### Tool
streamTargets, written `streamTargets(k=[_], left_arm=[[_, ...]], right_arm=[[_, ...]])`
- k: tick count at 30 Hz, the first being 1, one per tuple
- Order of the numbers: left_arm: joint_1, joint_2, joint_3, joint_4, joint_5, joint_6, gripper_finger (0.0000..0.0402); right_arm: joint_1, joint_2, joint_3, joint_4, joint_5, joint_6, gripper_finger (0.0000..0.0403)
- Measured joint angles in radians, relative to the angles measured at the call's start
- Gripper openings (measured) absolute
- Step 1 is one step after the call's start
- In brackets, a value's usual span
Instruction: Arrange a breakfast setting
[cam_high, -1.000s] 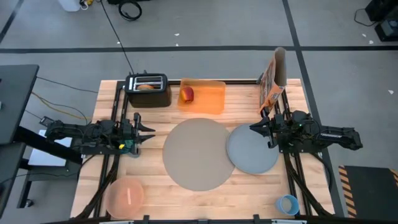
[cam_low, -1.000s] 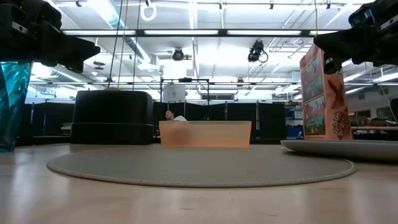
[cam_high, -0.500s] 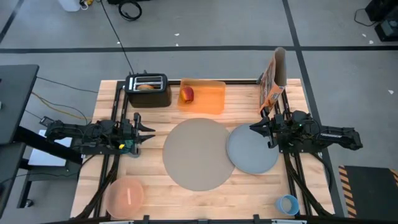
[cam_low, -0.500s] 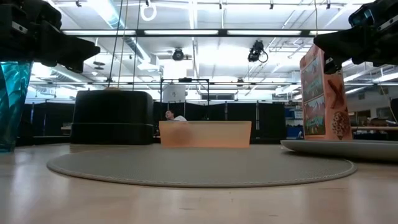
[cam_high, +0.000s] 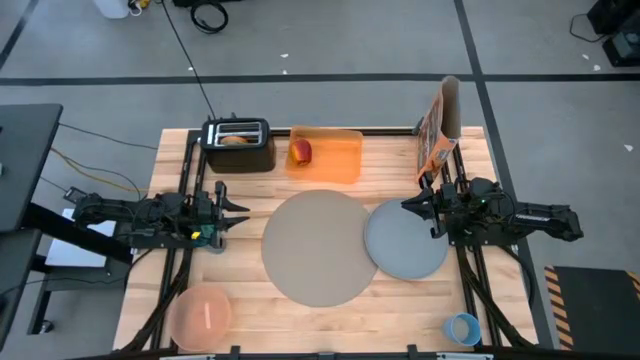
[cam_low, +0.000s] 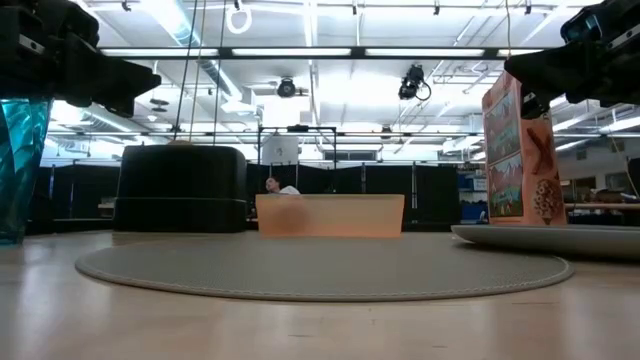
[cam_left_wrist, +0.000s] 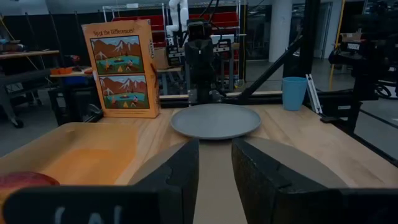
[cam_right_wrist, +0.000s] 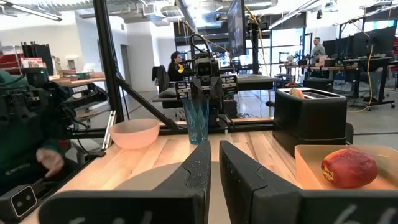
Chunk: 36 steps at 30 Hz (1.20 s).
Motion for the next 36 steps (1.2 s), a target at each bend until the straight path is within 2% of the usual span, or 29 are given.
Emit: streamTargets(k=[12,16,24,28,33,36], left_arm=[[0.0,0.0,0.0,0.001,0.0,-0.004,0.0102],[0.0,0.0,0.0,0.019,-0.001,-0.129,0.0102],[0.0,0.013,0.012,0.228,-0.001,-0.187,0.0102],[0.0,0.099,0.103,0.238,-0.046,-0.21,0.0093],[-0.002,0.302,0.272,0.22,-0.053,-0.259,0.0085],[-0.002,0.424,0.413,0.108,-0.053,-0.298,0.0084]], right_arm=[[0.0,0.0,0.0,0.0,0.0,0.0,0.0041],[0.0,0.0,0.0,0.0,0.0,0.0,0.0041],[0.0,0.0,0.0,0.0,0.0,0.0,0.0041],[0.0,0.0,0.0,0.0,0.0,0.0,0.0041],[0.0,0.0,0.0,0.0,0.0,0.0,0.0041],[0.0,0.0,0.0,0.0,0.0,0.0,0.0041]])
